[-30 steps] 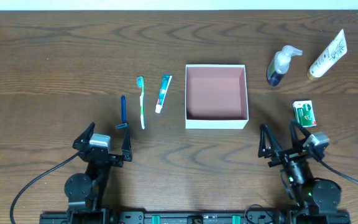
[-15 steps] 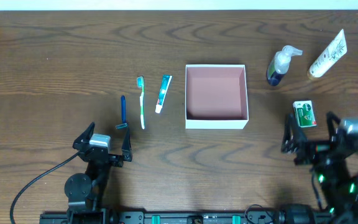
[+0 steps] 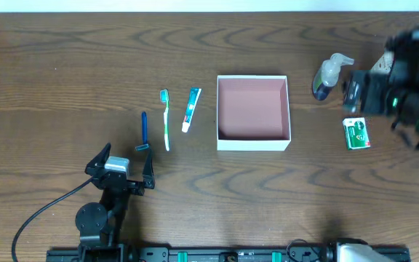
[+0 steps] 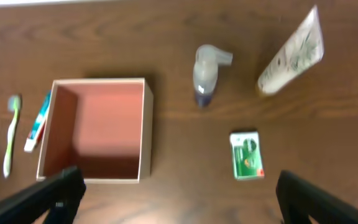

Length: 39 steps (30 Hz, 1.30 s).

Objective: Pack container
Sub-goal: 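Reach the right gripper to the white Pantene tube and grasp it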

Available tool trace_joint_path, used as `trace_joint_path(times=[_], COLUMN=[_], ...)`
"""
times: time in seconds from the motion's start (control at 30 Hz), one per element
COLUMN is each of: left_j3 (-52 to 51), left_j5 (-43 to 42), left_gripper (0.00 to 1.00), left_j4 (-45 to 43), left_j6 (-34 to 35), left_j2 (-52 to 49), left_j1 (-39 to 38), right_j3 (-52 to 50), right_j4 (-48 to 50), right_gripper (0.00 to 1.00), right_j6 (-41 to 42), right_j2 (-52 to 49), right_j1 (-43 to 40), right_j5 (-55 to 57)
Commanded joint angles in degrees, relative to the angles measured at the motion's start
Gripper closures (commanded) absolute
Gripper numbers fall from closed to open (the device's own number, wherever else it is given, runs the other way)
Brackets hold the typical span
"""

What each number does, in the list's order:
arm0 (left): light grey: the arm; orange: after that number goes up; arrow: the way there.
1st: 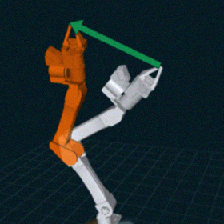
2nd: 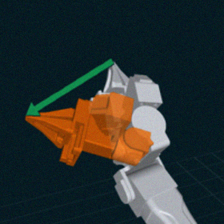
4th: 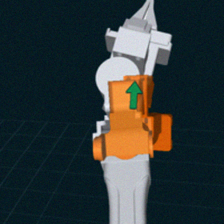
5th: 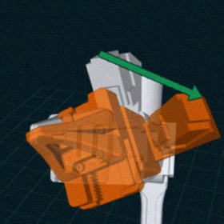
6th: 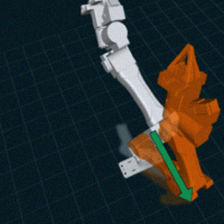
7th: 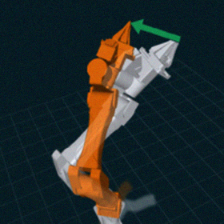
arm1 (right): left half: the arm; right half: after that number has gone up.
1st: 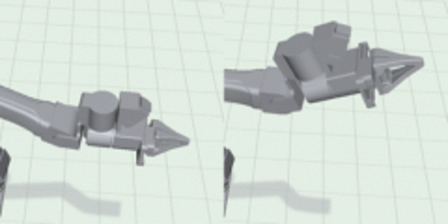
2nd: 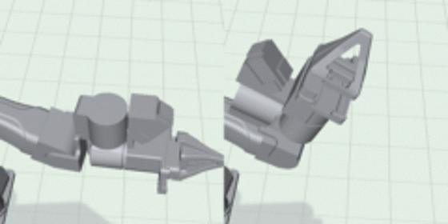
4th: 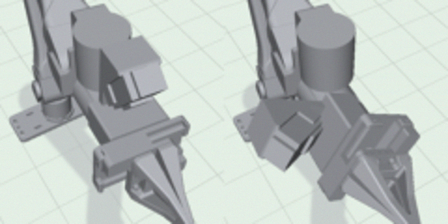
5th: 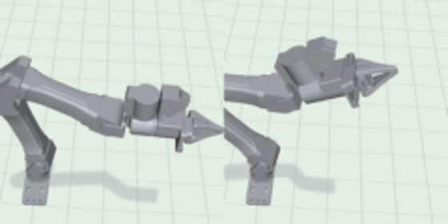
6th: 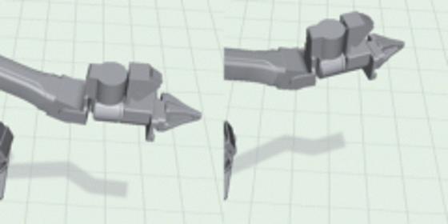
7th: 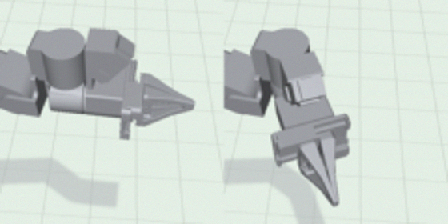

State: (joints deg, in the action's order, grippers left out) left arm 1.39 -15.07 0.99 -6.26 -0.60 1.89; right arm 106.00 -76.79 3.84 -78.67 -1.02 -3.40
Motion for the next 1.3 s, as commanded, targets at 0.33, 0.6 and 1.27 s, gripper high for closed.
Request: trace_joint_path(times=[0.33, 0.6, 1.27], left_j3=[-1.16, -1.16, -1.16], left_j5=[-0.98, -0.98, -0.98], left_gripper=[0.02, 0.02, 0.02], left_j4=[1.73, 1.73, 1.75], left_j6=[-0.57, -0.57, -0.57], left_j2=[0.31, 0.31, 0.31], left_j1=[0.28, 0.31, 0.28], right_j3=[13.90, 13.90, 13.90], right_j4=[1.64, 1.57, 14.93], right_gripper=[0.01, 0.01, 0.09], right_j6=[-6.12, -9.05, -18.34], right_j2=[-10.32, -15.72, -35.93], right_j1=[-8.04, -17.90, -20.46], right_j5=[12.09, 7.02, -1.42])
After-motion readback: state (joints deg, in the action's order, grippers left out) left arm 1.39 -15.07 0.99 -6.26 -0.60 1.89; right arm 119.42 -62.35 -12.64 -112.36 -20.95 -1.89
